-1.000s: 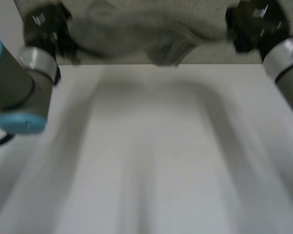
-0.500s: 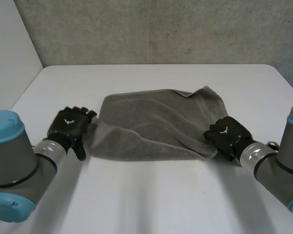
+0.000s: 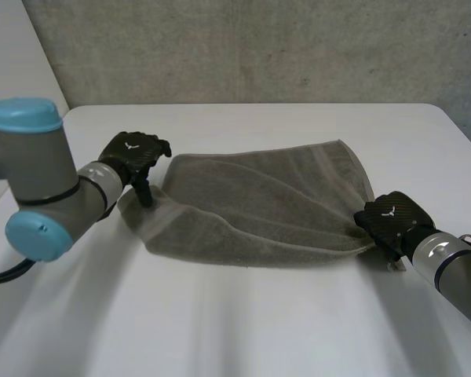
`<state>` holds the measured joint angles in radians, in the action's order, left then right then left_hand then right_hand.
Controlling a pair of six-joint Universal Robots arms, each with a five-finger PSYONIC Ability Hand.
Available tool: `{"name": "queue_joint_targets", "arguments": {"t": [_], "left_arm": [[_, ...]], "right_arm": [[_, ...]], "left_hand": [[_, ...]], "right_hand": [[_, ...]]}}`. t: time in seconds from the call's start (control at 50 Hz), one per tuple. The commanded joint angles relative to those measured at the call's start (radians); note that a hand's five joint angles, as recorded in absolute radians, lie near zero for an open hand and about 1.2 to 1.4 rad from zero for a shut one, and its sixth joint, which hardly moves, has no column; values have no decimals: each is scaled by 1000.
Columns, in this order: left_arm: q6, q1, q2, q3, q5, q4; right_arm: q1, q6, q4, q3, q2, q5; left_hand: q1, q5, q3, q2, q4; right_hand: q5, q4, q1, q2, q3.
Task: Fold the laundry
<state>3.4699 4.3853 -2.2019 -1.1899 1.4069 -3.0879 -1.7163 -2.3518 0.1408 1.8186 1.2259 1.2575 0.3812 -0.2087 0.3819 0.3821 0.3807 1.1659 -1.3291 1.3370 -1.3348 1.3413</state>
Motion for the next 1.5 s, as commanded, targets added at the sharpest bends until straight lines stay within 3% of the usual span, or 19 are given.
{"name": "queue_joint_targets", "arguments": {"t": [0.02, 0.14, 0.24, 0.42, 0.46, 0.48, 0.52, 0.64, 0.8, 0.9, 0.96, 1.0, 1.1, 1.18, 1.3, 1.46, 1.5], "left_arm": [[1, 0, -163, 265, 7, 179], [5, 0, -219, 332, 9, 256], [75, 0, -239, 339, 14, 337], [118, 0, -231, 325, 18, 342], [117, 0, -223, 323, 21, 341], [117, 0, -223, 323, 21, 341], [109, 0, -199, 322, 40, 331], [100, 0, -122, 299, 78, 268], [-66, 49, 219, -24, 83, 40], [-100, 94, 402, -239, 78, -73], [-101, 103, 467, -296, 76, -109], [-103, 127, 629, -411, 75, -164], [-106, 166, 772, -508, 38, -172], [-130, 175, 827, -565, 3, -170], [-158, 175, 818, -620, -8, -172], [-149, 175, 645, -652, -2, -235], [-147, 172, 597, -632, -2, -258]], "right_arm": [[-2, 0, 2, -1, -11, 0], [-2, 0, 3, -1, -14, 2], [-2, 0, 3, 1, -14, 2], [-2, 2, 3, -1, -22, 2], [-2, 0, 2, -1, -22, 2], [-2, 2, 2, -1, -22, 0], [-3, 2, 2, -1, -17, 0], [-2, -1, 0, -8, 7, 0], [18, -17, -24, -53, 144, 10], [50, -67, -113, -111, 262, -30], [92, -86, -316, -211, 322, -119], [102, -87, -392, -253, 339, -145], [139, -83, -583, -381, 372, -200], [156, -77, -711, -499, 371, -219], [150, -44, -764, -545, 328, -219], [127, 118, -808, -568, 113, -174], [87, 170, -810, -616, 22, -115]], "left_hand": [[196, -194, 195, 195, 196], [235, -232, 234, 234, 235], [340, -338, 339, 339, 340], [422, -420, 422, 422, 423], [670, -668, 670, 670, 671], [672, -670, 671, 671, 672], [976, -974, 975, 975, 976], [1015, -1013, 1014, 1014, 1016], [1015, -1013, 1014, 1014, 1016], [1015, -1013, 1014, 1014, 1016], [1015, -1013, 1014, 1014, 1016], [1015, -1013, 1014, 1014, 1016], [1015, -1013, 1014, 1014, 1016], [1015, -1013, 1014, 1014, 1016], [1015, -1013, 1014, 1014, 1016], [1015, -1013, 1014, 1014, 1016], [1015, -1013, 1014, 1014, 1016]], "right_hand": [[56, -67, 59, -61, 55], [56, -67, 59, -61, 55], [56, -67, 59, -61, 55], [56, -67, 59, -61, 55], [56, -67, 59, -61, 55], [56, -67, 59, -61, 55], [56, -67, 59, -61, 55], [56, -67, 59, -61, 55], [56, -67, 59, -61, 55], [56, -67, 59, -61, 55], [56, -67, 59, -61, 55], [56, -67, 59, -61, 55], [56, -67, 59, -61, 55], [56, -67, 59, -61, 55], [56, -67, 59, -61, 55], [56, -67, 59, -61, 55], [56, -67, 59, -61, 55]]}}
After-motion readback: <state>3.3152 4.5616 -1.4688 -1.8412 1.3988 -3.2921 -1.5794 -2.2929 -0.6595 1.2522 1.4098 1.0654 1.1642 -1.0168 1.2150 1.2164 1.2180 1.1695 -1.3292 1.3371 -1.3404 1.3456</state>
